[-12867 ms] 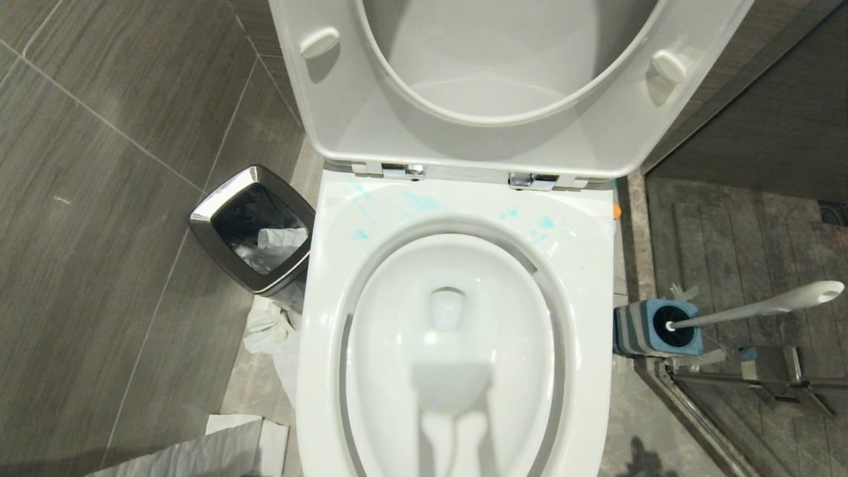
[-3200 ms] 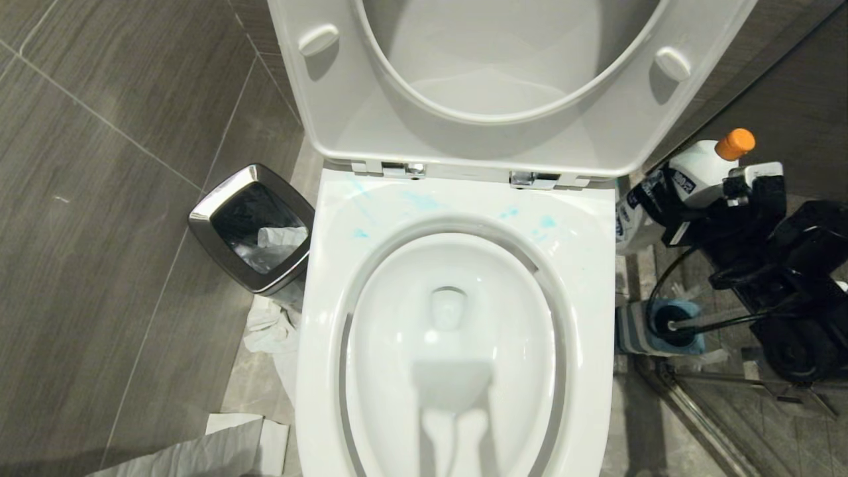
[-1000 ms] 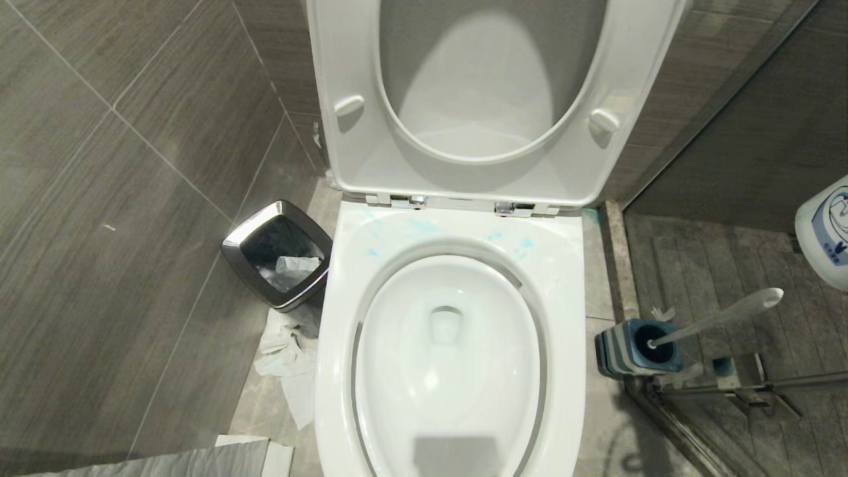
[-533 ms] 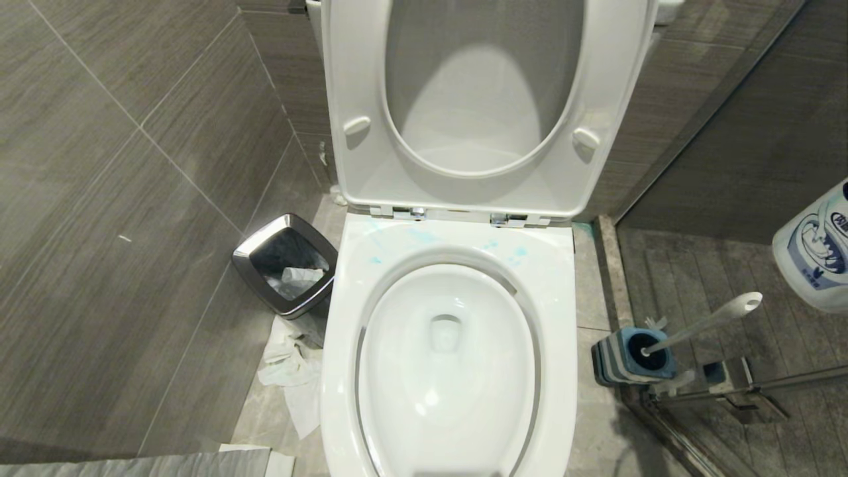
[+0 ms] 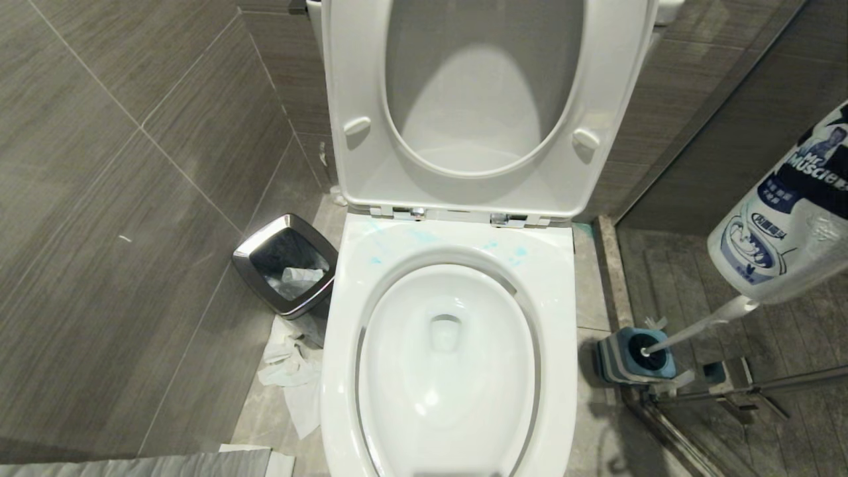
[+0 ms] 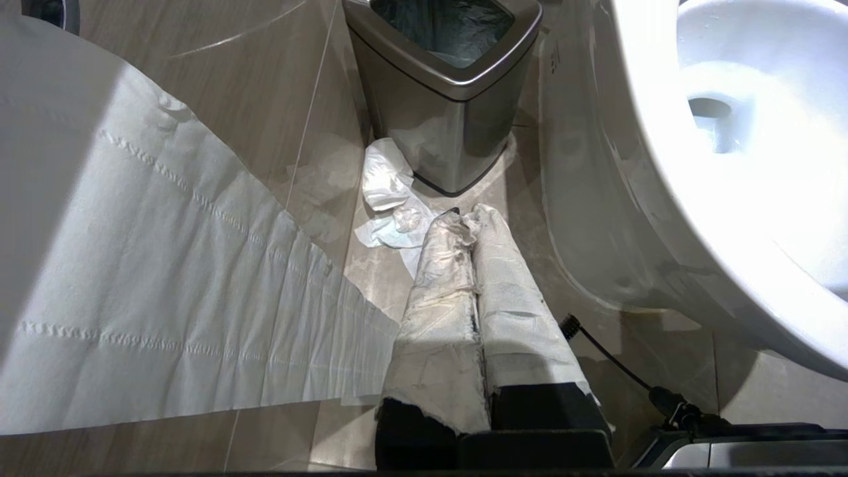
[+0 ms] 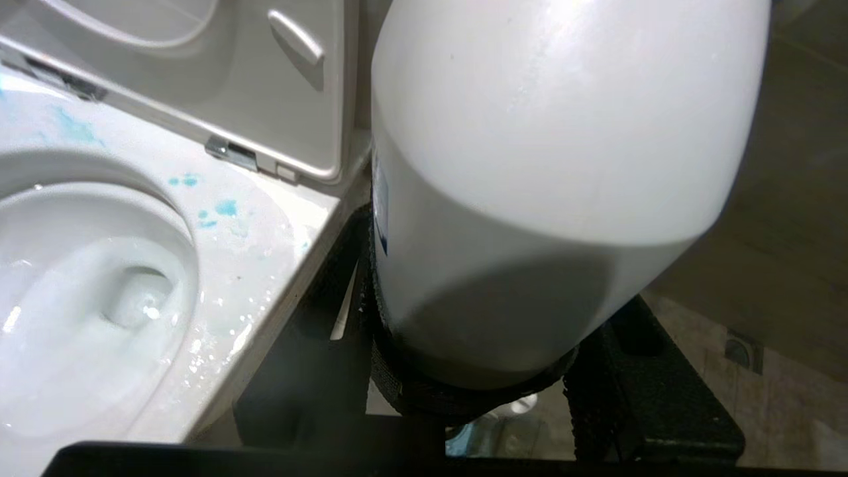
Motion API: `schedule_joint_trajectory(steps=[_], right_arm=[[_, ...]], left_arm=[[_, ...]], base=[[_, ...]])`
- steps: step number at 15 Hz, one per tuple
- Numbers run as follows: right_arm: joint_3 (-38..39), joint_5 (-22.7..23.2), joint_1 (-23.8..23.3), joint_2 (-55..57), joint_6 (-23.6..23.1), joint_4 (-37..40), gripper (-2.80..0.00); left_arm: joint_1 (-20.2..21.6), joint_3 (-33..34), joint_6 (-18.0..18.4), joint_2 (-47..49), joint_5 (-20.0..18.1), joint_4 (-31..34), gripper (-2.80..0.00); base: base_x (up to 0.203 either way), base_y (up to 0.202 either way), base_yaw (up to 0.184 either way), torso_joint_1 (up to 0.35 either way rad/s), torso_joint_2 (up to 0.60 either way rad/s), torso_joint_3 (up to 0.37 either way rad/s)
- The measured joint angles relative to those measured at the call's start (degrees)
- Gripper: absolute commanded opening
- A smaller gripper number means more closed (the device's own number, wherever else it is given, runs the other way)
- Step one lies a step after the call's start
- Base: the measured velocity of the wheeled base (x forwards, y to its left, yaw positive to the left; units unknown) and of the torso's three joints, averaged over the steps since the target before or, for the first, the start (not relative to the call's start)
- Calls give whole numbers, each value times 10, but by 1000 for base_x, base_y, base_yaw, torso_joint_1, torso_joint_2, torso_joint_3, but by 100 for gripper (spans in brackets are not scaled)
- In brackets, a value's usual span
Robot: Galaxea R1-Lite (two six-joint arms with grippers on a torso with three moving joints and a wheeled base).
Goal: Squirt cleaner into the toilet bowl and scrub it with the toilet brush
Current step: Pour in the cleaning agent
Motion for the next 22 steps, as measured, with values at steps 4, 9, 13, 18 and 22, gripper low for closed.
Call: schedule_joint_trajectory(steps=[4, 9, 13, 18, 22], right_arm=[[-3, -123, 129, 47, -24, -2, -280], [-60, -246, 275, 147, -34, -4, -280], [-124, -307, 334, 226, -43, -1, -280], [-139, -322, 348, 265, -169, 0, -280], [-140, -323, 348, 269, -282, 0, -280]], left_arm=[[0, 0, 0, 0, 0, 0, -280], [0, 0, 0, 0, 0, 0, -280], [0, 0, 0, 0, 0, 0, -280], [0, 0, 0, 0, 0, 0, -280], [0, 0, 0, 0, 0, 0, -280]], base=[[0, 0, 0, 0, 0, 0], [0, 0, 0, 0, 0, 0], [0, 0, 0, 0, 0, 0], [0, 0, 0, 0, 0, 0], [0, 0, 0, 0, 0, 0]])
